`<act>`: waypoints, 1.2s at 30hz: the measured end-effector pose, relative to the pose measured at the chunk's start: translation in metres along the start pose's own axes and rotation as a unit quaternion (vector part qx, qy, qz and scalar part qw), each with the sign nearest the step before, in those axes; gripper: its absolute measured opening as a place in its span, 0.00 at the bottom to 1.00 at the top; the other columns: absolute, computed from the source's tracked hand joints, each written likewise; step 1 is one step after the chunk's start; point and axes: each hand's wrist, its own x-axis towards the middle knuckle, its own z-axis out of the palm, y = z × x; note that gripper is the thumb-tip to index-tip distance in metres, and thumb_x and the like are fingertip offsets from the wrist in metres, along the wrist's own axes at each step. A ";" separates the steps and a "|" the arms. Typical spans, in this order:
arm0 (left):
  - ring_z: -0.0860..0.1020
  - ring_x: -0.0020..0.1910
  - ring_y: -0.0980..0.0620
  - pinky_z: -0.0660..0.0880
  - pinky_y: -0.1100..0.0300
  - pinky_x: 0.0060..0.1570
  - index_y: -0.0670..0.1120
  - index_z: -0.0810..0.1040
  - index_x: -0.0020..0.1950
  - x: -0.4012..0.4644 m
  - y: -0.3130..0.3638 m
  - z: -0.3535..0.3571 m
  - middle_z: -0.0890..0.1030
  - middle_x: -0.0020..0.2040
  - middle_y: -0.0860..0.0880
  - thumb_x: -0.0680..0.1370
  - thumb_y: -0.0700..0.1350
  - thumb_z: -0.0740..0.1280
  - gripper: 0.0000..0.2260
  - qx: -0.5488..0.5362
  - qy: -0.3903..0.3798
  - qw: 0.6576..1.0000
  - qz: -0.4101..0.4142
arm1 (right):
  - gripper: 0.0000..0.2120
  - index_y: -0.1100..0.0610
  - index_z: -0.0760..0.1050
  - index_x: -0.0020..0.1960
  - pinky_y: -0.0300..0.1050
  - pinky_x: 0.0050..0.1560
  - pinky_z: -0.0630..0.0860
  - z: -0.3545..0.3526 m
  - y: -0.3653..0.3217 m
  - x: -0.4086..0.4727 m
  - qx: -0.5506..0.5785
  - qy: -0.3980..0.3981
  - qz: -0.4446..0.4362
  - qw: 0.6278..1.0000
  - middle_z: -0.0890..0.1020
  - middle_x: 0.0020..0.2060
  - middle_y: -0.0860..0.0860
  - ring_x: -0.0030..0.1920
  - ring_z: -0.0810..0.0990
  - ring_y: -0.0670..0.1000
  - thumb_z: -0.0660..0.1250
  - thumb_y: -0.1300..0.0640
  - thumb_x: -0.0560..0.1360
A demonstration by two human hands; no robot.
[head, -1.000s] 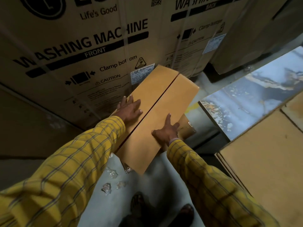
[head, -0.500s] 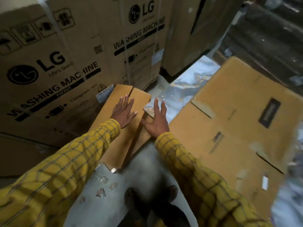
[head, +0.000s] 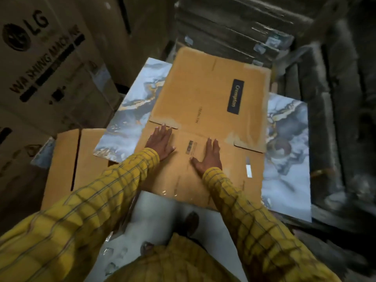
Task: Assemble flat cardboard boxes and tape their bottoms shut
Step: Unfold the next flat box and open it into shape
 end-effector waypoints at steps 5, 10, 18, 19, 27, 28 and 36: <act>0.43 0.80 0.35 0.54 0.40 0.76 0.45 0.46 0.82 0.036 0.065 0.018 0.42 0.82 0.41 0.80 0.61 0.61 0.39 0.055 -0.028 0.996 0.063 | 0.44 0.62 0.48 0.82 0.58 0.80 0.46 -0.018 0.080 -0.013 -0.072 0.077 0.036 0.994 0.49 0.81 0.60 0.81 0.44 0.61 0.63 0.40 0.78; 0.42 0.79 0.35 0.52 0.39 0.75 0.46 0.45 0.82 0.062 0.116 0.026 0.40 0.82 0.43 0.80 0.61 0.61 0.39 0.072 -0.048 0.991 0.101 | 0.43 0.62 0.53 0.81 0.60 0.80 0.46 -0.023 0.143 -0.028 -0.155 0.086 0.067 0.982 0.52 0.81 0.60 0.81 0.47 0.60 0.46 0.34 0.76; 0.37 0.79 0.37 0.46 0.38 0.76 0.51 0.41 0.82 0.090 0.169 0.038 0.36 0.81 0.46 0.78 0.64 0.62 0.43 0.107 -0.100 0.978 0.150 | 0.44 0.59 0.44 0.82 0.59 0.80 0.44 -0.049 0.207 -0.034 -0.132 0.141 0.199 0.961 0.45 0.82 0.55 0.81 0.42 0.55 0.40 0.30 0.77; 0.37 0.79 0.37 0.45 0.38 0.76 0.51 0.40 0.82 0.092 0.172 0.040 0.36 0.81 0.46 0.78 0.65 0.62 0.43 0.110 -0.103 0.977 0.148 | 0.45 0.59 0.43 0.82 0.59 0.80 0.45 -0.052 0.214 -0.034 -0.121 0.146 0.217 0.957 0.45 0.82 0.55 0.81 0.42 0.55 0.39 0.30 0.76; 0.34 0.78 0.38 0.41 0.38 0.75 0.53 0.40 0.82 0.097 0.171 0.053 0.34 0.81 0.47 0.75 0.68 0.64 0.47 0.113 -0.109 0.978 0.134 | 0.44 0.64 0.46 0.81 0.59 0.80 0.47 -0.068 0.200 -0.016 -0.085 0.181 0.208 0.957 0.49 0.81 0.62 0.81 0.47 0.61 0.52 0.35 0.78; 0.34 0.78 0.38 0.41 0.37 0.75 0.52 0.40 0.82 0.098 0.170 0.053 0.33 0.80 0.47 0.74 0.68 0.64 0.47 0.113 -0.110 0.978 0.133 | 0.44 0.65 0.47 0.81 0.59 0.80 0.50 -0.069 0.192 -0.010 -0.078 0.173 0.200 0.961 0.52 0.80 0.62 0.80 0.50 0.62 0.56 0.36 0.78; 0.43 0.78 0.30 0.48 0.37 0.77 0.52 0.52 0.80 0.102 0.209 0.034 0.44 0.82 0.42 0.74 0.64 0.69 0.42 0.089 -0.138 0.980 0.110 | 0.41 0.61 0.57 0.79 0.56 0.72 0.63 -0.094 0.145 0.024 0.070 0.162 0.260 0.949 0.66 0.73 0.61 0.73 0.64 0.63 0.70 0.44 0.75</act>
